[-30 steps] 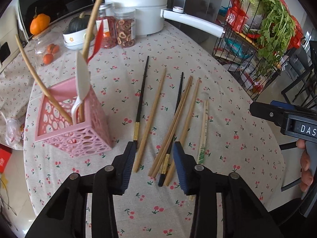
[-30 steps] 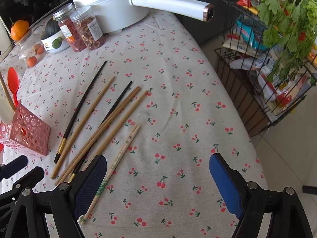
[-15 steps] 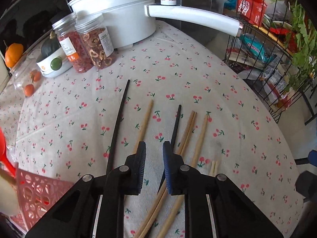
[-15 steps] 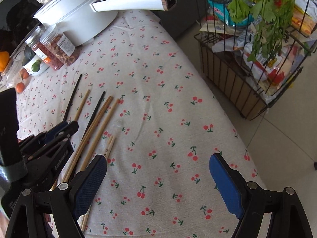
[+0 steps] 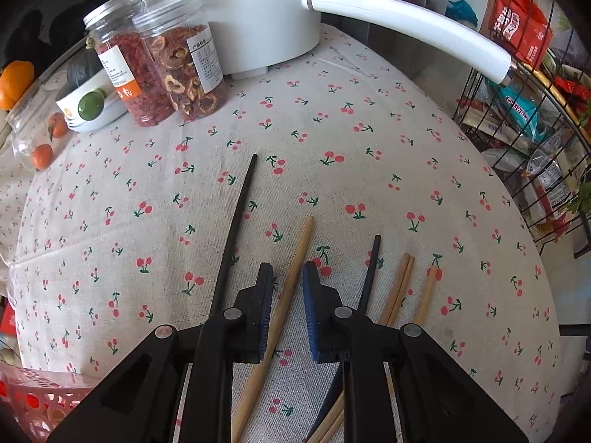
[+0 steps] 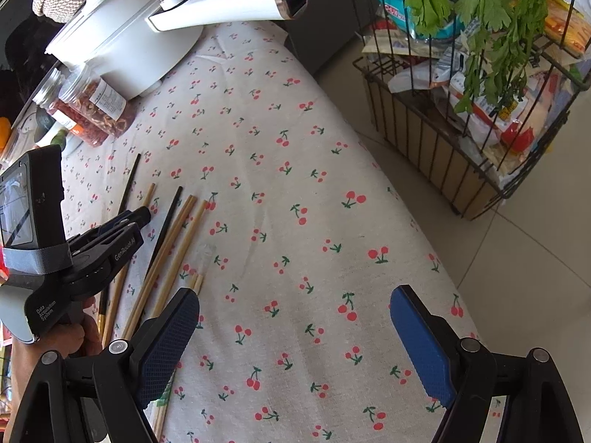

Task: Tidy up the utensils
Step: 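Grasp another wooden chopstick with left tool and lift it, then grasp the white disposable chopstick with right tool while left tool carries its wooden chopstick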

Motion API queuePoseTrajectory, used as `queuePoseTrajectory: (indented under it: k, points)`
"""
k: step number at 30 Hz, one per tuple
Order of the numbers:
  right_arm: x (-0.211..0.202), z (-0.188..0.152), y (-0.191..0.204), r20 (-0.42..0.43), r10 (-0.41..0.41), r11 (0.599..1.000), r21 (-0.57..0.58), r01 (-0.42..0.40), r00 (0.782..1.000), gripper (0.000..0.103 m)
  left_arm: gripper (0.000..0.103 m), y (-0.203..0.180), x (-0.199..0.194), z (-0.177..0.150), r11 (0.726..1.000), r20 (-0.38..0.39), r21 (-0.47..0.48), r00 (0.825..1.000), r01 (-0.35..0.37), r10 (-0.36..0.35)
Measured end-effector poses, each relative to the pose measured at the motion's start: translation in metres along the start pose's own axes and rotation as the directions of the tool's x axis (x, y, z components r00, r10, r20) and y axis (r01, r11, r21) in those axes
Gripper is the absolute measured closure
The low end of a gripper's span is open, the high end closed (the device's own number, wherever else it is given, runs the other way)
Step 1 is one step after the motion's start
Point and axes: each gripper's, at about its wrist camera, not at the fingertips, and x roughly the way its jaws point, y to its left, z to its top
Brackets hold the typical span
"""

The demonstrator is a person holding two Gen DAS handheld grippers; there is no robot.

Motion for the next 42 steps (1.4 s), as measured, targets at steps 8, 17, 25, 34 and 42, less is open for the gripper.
queuePoseTrajectory:
  k: [8, 17, 25, 34, 42]
  points:
    - [0.006, -0.001, 0.006, -0.015, -0.014, 1.000, -0.017, 0.014, 1.000, 0.015, 0.097, -0.001, -0.014, -0.022, 0.999, -0.021, 0.032, 0.999, 0.034, -0.033]
    - [0.018, -0.008, 0.017, -0.050, -0.023, 0.999, -0.048, 0.020, 0.998, 0.015, 0.098, -0.003, -0.081, -0.066, 0.991, 0.054, 0.092, 0.993, 0.098, -0.103]
    - [0.045, -0.016, 0.039, -0.112, -0.061, 0.993, -0.107, 0.049, 0.992, 0.015, 0.098, 0.014, -0.157, -0.105, 0.978, 0.146, 0.144, 0.974, 0.152, -0.173]
    - [0.069, -0.032, 0.066, -0.182, -0.076, 0.987, -0.154, 0.047, 0.980, 0.015, 0.098, 0.062, -0.219, -0.151, 0.974, 0.238, 0.123, 0.948, 0.188, -0.213]
    - [0.079, -0.043, 0.083, -0.141, -0.171, 0.970, -0.196, 0.142, 0.975, 0.021, 0.098, 0.108, -0.246, -0.173, 0.967, 0.312, 0.047, 0.916, 0.250, -0.252]
